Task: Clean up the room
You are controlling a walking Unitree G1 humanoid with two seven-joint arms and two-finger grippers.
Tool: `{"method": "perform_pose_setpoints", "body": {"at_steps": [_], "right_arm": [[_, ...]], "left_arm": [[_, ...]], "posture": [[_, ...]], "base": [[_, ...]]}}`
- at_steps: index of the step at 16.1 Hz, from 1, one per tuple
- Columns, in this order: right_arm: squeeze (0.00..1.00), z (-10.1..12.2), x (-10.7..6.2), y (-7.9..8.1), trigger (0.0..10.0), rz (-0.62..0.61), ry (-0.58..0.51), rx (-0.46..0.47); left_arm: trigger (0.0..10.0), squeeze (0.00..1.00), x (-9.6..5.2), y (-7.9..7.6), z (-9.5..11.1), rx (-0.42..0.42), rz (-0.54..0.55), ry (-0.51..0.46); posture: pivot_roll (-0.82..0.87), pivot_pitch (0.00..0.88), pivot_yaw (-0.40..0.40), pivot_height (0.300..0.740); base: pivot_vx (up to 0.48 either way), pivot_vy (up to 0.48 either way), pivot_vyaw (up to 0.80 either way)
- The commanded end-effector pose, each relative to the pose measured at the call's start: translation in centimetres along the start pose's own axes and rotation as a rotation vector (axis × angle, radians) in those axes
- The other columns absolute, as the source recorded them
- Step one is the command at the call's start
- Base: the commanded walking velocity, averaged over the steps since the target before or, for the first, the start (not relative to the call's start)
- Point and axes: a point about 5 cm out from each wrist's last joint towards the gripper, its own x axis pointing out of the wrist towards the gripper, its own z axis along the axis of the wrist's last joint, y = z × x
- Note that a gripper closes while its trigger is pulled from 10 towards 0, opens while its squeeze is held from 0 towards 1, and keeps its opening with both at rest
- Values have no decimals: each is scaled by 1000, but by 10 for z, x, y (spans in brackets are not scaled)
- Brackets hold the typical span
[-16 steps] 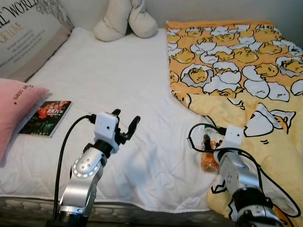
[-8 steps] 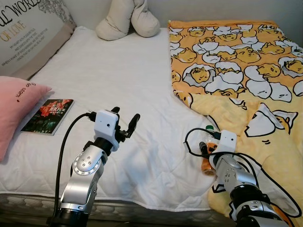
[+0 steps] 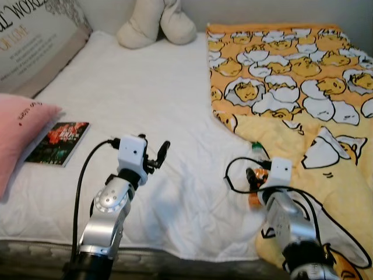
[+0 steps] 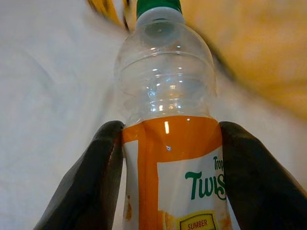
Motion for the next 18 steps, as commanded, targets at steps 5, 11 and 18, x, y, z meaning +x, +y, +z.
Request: {"method": "perform_pose_setpoints", "body": {"at_steps": [5,11,18], "right_arm": [[0,55,-48,5,0,6,-510,-222],[0,46,-54,8,0,17,-501,-244],[0,38,-41,0,0,-14,-410,-191]], "left_arm": [[10000,0,-4,0,-8,-19,27,42],[10000,0,-8,-13,6,-66,-17,-29],[10000,0,-9,-8,3,-36,-7,-5]], "posture": [[-74,0,56,736],[-69,0,45,736],[-54,0,44,736]], "base": [[0,0,0],[0,277,0],[-49,443,0]]}}
